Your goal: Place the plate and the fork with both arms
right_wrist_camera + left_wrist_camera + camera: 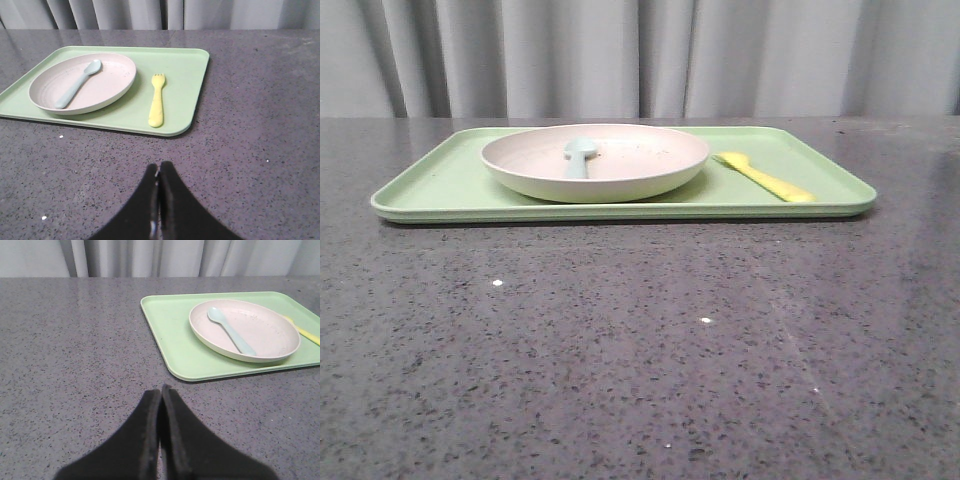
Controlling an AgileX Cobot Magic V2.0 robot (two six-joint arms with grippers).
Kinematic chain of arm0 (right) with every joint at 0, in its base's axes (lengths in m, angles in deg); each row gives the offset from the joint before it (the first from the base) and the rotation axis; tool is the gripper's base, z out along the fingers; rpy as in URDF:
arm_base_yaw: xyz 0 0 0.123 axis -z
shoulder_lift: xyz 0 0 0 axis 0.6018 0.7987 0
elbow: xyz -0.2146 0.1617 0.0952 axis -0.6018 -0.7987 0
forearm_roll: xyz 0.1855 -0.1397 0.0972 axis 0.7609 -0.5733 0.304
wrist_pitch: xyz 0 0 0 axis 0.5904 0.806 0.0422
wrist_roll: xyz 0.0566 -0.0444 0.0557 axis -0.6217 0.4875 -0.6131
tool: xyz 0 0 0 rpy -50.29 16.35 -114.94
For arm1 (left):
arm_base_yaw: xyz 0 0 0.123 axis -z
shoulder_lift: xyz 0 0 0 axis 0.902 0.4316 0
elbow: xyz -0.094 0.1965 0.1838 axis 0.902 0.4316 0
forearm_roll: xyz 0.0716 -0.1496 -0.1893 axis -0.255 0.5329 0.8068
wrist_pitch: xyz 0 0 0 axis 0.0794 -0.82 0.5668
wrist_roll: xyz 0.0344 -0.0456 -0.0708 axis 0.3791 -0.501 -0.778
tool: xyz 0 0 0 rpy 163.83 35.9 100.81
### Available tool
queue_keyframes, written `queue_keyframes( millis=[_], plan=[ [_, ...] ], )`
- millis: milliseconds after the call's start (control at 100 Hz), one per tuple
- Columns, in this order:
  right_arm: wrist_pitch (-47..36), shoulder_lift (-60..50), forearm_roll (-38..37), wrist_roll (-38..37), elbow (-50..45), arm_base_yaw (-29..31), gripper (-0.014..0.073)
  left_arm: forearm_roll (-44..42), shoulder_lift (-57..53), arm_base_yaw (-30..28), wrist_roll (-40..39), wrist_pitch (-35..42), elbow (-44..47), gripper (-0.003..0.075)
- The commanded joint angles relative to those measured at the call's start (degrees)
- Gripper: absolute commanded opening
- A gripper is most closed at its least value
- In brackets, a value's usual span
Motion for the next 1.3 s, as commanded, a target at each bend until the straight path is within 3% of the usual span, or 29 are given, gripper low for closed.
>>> queue_keyframes(
  millis=[0, 850, 980, 1290],
  plan=[
    [-4.06, 0.45, -1.28, 0.24, 1.36, 0.31, -0.0059, 0.56, 0.55, 0.29, -0.29, 3.77, -1.44, -0.0020],
    [-4.06, 0.45, -1.28, 0.24, 1.36, 0.31, -0.0059, 0.56, 0.55, 0.29, -0.29, 3.77, -1.44, -0.0020],
    [-4.06, 0.45, -1.28, 0.24, 1.36, 0.31, -0.0059, -2.52, 0.55, 0.29, -0.29, 4.21, -1.15, -0.0020],
    [-4.06, 0.45, -1.28, 0.24, 1.36, 0.31, -0.0059, -2.18, -1.65, -2.54, -0.29, 25.78, 11.08, -0.0020]
  ],
)
